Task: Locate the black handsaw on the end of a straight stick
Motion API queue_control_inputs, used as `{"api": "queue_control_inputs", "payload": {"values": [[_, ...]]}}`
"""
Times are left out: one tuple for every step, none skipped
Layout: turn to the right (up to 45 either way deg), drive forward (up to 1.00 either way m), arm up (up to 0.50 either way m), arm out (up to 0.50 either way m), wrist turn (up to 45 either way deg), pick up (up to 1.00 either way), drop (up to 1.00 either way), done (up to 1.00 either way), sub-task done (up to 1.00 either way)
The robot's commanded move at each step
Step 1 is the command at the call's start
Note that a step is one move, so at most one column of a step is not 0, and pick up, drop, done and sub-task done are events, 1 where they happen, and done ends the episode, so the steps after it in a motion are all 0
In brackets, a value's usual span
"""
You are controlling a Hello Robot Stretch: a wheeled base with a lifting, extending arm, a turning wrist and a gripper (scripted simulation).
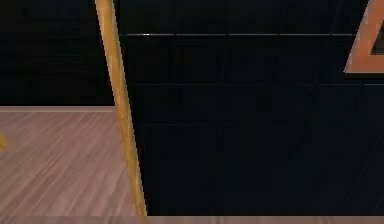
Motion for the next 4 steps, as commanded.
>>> {"api": "queue_control_inputs", "payload": {"values": [[-12.0, 0.00, 0.00, 0.00, 0.0, 0.00, 0.00, 0.00, 0.00], [0.0, 0.60, 0.00, 0.00, 0.0, 0.00, 0.00, 0.00, 0.00], [-45.0, 0.00, 0.00, 0.00, 0.0, 0.00, 0.00, 0.00, 0.00], [-9.0, 0.00, 0.00, 0.00, 0.0, 0.00, 0.00, 0.00, 0.00]]}}
